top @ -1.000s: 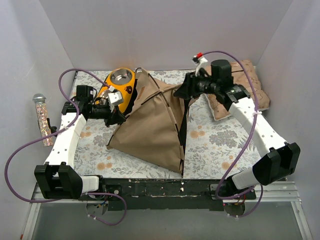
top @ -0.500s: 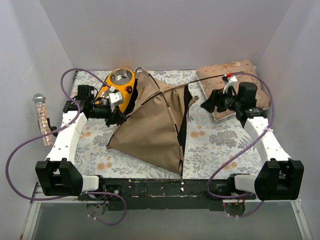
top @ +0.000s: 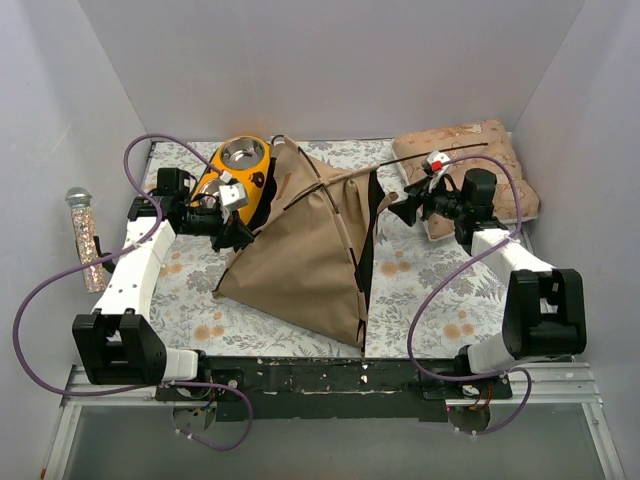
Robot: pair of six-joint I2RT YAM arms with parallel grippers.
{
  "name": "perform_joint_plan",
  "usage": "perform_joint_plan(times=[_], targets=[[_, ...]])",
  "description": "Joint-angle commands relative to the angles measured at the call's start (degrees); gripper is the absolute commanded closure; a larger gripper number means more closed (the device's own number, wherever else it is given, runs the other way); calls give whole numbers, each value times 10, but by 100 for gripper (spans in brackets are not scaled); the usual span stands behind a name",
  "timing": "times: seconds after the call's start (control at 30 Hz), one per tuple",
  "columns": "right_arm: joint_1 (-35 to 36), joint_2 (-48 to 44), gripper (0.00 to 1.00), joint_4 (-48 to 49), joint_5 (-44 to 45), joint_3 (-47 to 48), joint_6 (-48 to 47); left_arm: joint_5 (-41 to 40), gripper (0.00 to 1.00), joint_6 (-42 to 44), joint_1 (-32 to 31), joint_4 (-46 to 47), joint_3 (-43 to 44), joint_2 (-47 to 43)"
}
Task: Set up the pet tent
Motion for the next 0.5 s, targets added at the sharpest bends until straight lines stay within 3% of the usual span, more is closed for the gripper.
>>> perform_joint_plan(times=[0.0, 0.1, 0.17, 0.23, 0.3, 0.33, 0.47], targets=[[13, 37, 21, 83, -50, 39, -61, -88, 100, 8, 4, -51, -3, 23], [15, 70, 24, 82, -62, 66, -64, -90, 100, 2, 4, -47, -2, 25], [15, 89, 35, 61, -79, 87, -73, -90, 100, -6, 4, -44, -2, 23], [16, 96, 53, 30, -92, 99, -89, -88, 100, -17, 4, -37, -2, 20], [16, 89, 79, 8, -93, 101, -91, -86, 100, -29, 4, -31, 1, 18], [16, 83, 98, -12, -86, 109, -93, -86, 100, -37, 4, -27, 2, 18], [10, 36, 99, -64, -58, 141, -37, -67, 100, -74, 4, -3, 10, 13]])
